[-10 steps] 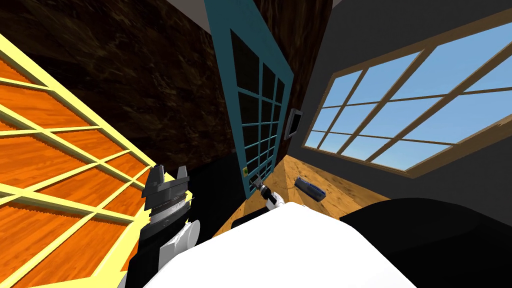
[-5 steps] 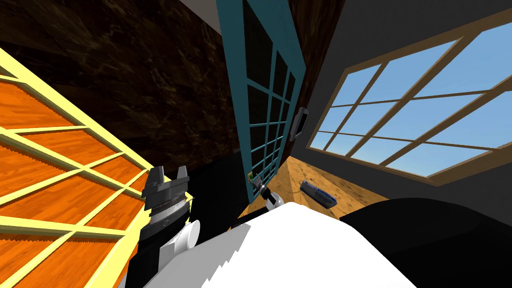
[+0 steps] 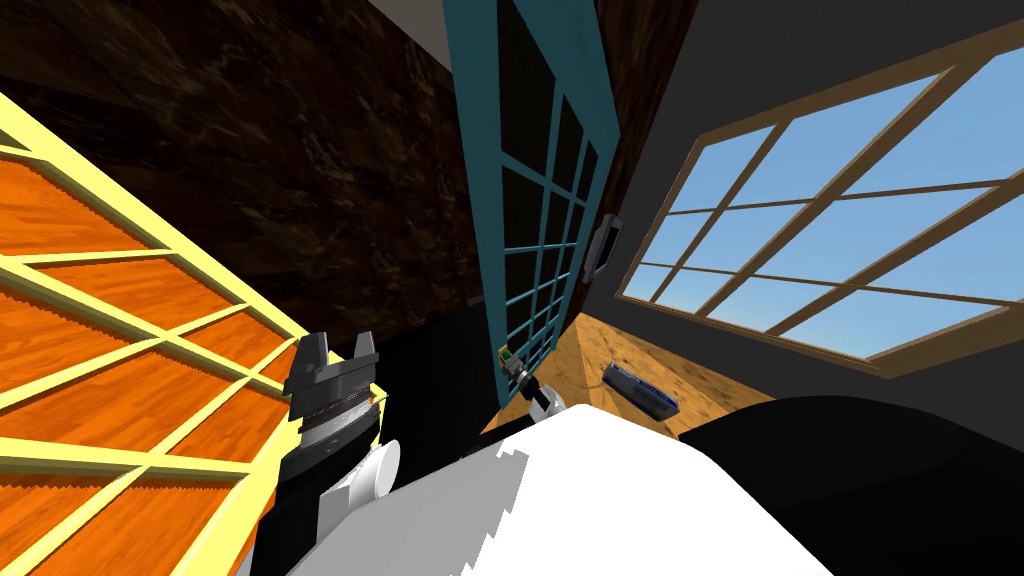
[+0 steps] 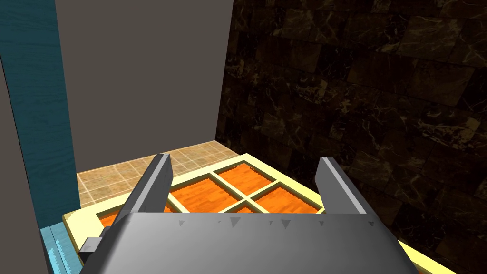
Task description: Push the door open
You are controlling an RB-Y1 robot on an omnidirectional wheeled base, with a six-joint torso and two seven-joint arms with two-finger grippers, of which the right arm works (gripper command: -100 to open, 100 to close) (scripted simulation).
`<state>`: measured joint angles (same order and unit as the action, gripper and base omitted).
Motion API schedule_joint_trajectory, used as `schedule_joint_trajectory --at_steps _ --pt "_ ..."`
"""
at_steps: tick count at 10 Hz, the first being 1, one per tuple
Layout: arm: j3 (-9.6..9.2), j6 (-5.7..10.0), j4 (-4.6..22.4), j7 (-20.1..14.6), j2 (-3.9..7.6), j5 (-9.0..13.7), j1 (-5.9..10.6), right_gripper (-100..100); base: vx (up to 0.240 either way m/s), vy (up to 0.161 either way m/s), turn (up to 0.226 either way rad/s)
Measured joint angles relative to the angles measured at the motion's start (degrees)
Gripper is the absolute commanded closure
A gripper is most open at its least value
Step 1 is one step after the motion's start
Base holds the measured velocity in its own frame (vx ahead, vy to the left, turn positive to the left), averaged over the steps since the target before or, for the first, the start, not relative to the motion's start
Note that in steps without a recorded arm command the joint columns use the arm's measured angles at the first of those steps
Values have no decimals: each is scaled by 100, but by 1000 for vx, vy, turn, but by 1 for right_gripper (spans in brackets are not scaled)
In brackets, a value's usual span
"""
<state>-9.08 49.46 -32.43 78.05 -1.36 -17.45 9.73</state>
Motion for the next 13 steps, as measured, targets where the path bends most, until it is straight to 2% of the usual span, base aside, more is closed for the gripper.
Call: schedule_joint_trajectory --at_steps 4,8,11,13 --pt "-22 -4 13 -85 10 14 -11 100 9 9 -6" --pt "-108 -47 -39 -565 64 89 -56 100 22 18 -20" --pt "-160 24 131 -1024 89 206 35 100 37 30 -22" --pt "-200 13 121 -1289 105 262 41 100 24 21 -12"
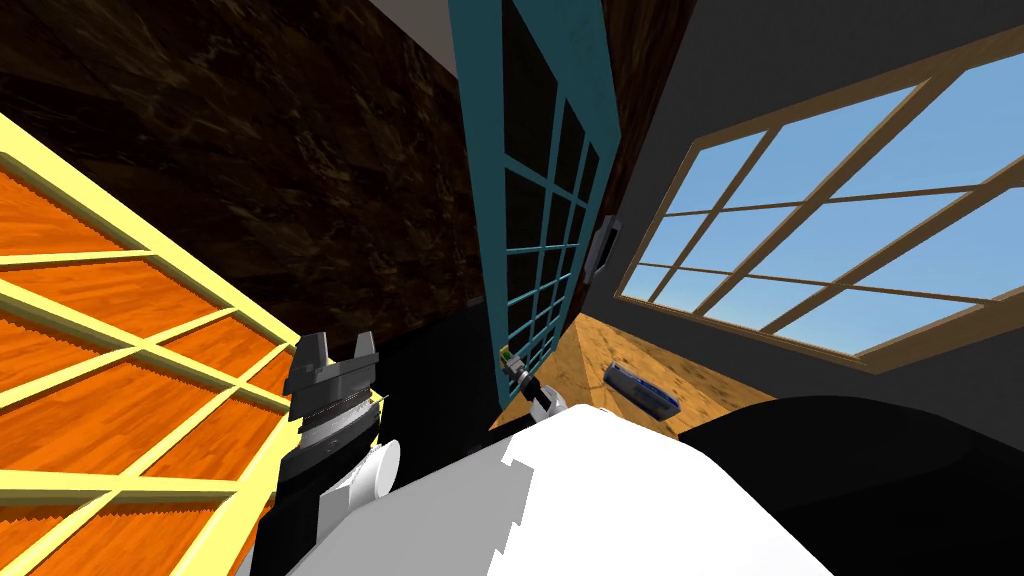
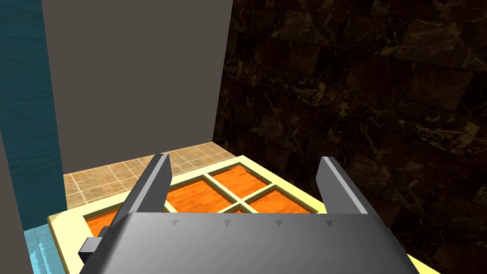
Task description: Push the door open
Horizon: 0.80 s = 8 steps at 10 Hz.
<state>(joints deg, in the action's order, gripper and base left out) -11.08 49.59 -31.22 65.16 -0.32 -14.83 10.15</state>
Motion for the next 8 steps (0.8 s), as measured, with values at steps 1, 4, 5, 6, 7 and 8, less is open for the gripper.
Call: schedule_joint_trajectory --at_steps 1,4,5,6,7,8 --pt "-29 -17 -26 -143 13 29 -8 100 43 33 -40" --pt "-140 -86 -219 -581 68 103 -135 100 32 22 -17" --pt "-189 -122 -232 -776 95 142 -131 100 28 20 -22" --pt "-209 -130 -260 -906 107 162 -147 100 16 8 -9" --pt "-160 16 43 -914 69 202 15 100 21 21 -15" --pt "-195 -17 -62 -1025 86 226 -36 100 29 33 -46"
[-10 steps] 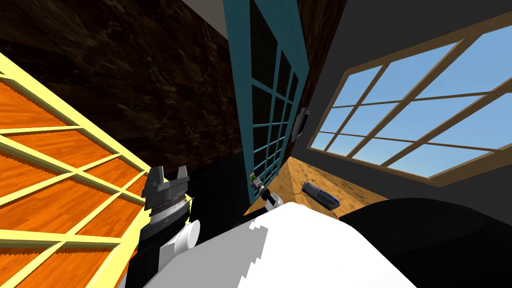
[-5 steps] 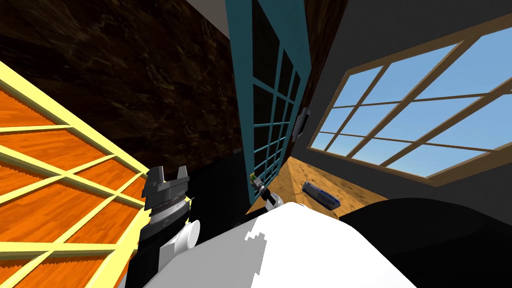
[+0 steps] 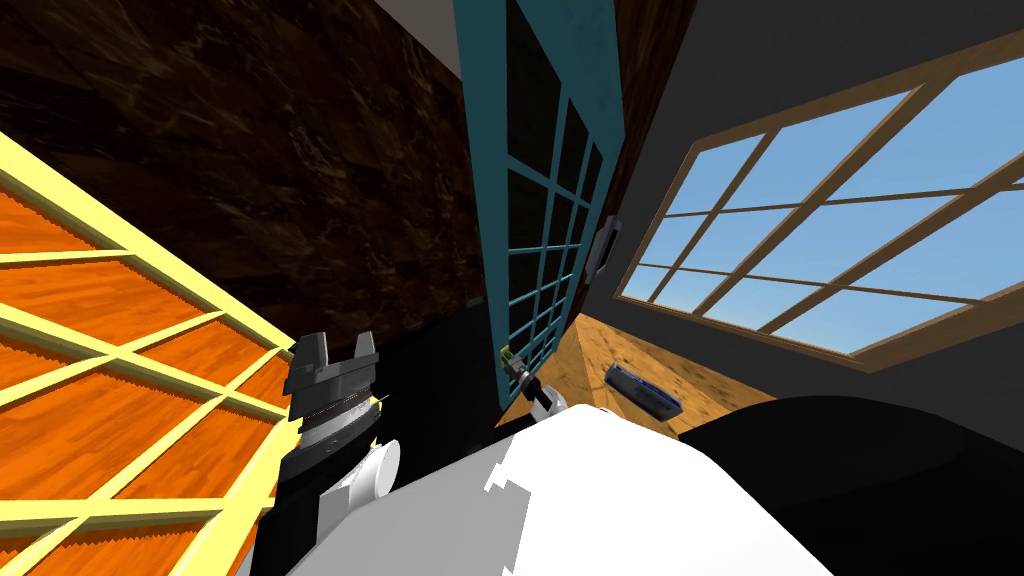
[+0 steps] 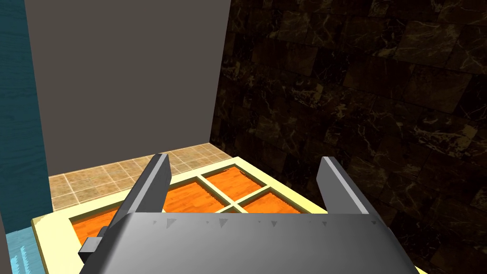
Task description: Push the door open
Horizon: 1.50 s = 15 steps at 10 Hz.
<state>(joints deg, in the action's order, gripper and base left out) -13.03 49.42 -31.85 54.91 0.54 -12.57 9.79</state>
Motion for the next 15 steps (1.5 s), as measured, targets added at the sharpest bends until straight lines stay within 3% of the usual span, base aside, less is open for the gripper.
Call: schedule_joint_trajectory --at_steps 1,4,7,9,11,12,13,15 --pt "-36 -9 50 -164 9 56 42 100 35 28 -14" --pt "-160 -60 -160 -634 85 159 -96 100 44 34 -37" --pt "-209 51 112 -1065 88 318 83 100 44 33 -29" --pt "-254 46 102 -1360 100 403 112 100 38 24 -27" --pt "-324 -32 -79 -1636 145 466 44 100 51 37 -43" --pt "-397 -144 -319 -1849 212 517 -64 100 43 27 -22" --pt "-381 -53 -110 -1960 177 573 65 100 16 10 7" --pt "-394 48 13 -2107 166 637 116 100 43 34 -65"
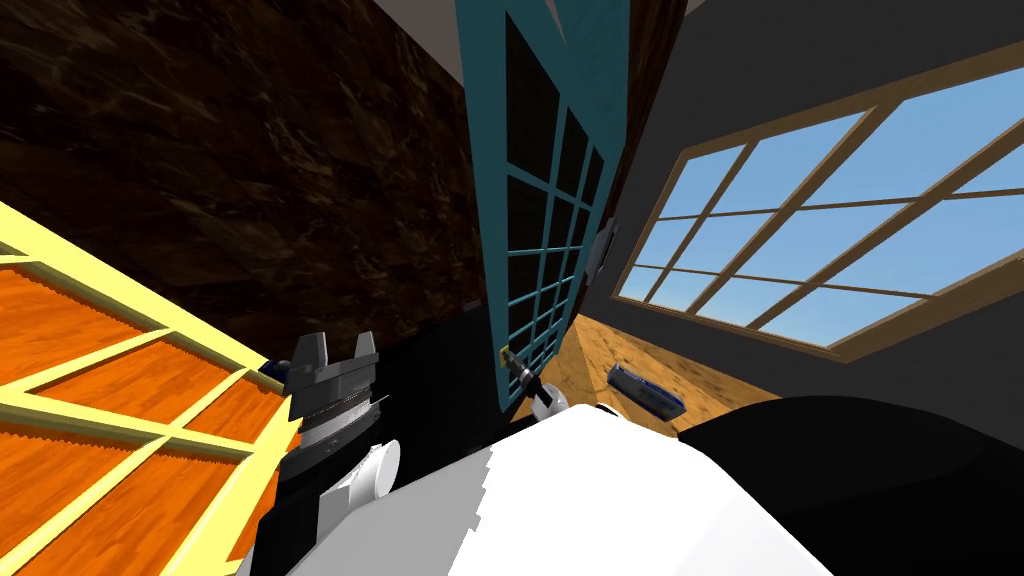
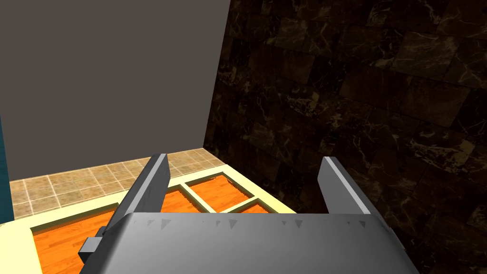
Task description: Push the door open
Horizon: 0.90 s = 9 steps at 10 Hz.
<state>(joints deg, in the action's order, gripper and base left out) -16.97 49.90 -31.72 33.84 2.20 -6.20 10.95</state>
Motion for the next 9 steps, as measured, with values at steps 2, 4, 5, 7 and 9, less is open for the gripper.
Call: schedule_joint_trajectory --at_steps 2,4,5,7,9 --pt "-74 -12 -65 -290 40 98 -47 100 43 37 -26" --pt "-111 -2 35 -547 39 195 35 100 38 29 -36" --pt "-138 58 107 -694 44 254 73 100 70 43 -48" --pt "-177 125 200 -981 48 382 146 100 57 25 -44" --pt "-167 236 427 -1232 80 506 274 -100 21 2 -97"
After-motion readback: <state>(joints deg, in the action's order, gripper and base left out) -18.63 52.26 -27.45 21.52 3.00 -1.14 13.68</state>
